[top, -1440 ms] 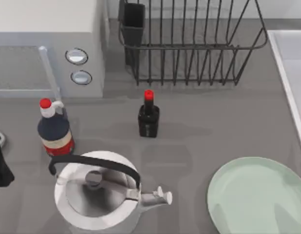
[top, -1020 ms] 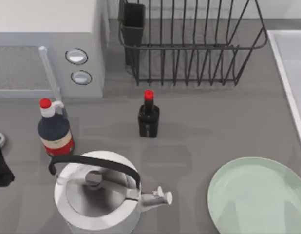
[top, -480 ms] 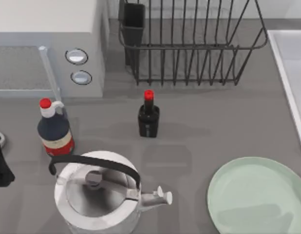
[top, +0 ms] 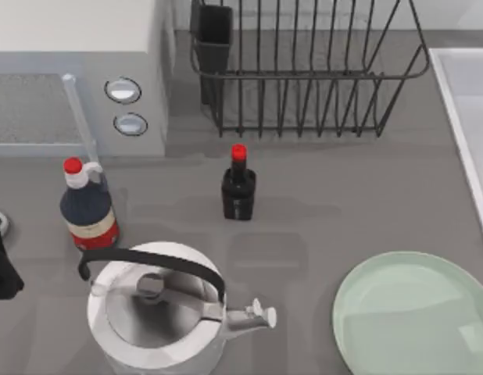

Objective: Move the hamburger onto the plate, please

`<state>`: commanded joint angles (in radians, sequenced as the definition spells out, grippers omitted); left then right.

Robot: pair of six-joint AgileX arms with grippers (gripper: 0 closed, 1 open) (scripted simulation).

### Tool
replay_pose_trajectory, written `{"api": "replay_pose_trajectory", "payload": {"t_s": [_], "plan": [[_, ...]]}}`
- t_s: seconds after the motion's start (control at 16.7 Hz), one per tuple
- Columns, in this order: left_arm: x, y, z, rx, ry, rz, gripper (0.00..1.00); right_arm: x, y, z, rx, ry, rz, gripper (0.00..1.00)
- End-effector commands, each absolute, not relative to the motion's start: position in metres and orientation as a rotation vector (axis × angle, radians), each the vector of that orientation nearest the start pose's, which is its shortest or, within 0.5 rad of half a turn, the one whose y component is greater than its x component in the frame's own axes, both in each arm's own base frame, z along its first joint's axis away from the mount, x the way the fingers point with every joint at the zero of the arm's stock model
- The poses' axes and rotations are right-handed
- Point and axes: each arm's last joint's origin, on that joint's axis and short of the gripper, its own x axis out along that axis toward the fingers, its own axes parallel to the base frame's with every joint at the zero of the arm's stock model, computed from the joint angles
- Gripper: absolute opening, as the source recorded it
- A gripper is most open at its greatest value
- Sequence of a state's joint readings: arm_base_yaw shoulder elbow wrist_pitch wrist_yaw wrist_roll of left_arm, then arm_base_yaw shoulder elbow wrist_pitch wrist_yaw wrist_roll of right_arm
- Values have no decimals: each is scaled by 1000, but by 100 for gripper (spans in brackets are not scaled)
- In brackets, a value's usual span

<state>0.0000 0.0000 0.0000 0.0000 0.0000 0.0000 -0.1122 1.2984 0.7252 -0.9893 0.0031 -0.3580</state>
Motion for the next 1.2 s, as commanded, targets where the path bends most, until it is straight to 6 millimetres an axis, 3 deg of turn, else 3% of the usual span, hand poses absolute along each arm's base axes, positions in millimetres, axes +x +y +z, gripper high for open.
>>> {"api": "replay_pose_trajectory", "payload": {"t_s": [0.42, 0.9, 1.2], "plan": [[106, -1, 160, 0, 0, 0, 100, 193, -21, 168, -194, 1560, 189, 100], [106, -1, 160, 0, 0, 0, 100, 196, -22, 101, -194, 1551, 186, 100], [106, -1, 160, 0, 0, 0, 100, 194, -22, 92, -193, 1559, 188, 100]]}}
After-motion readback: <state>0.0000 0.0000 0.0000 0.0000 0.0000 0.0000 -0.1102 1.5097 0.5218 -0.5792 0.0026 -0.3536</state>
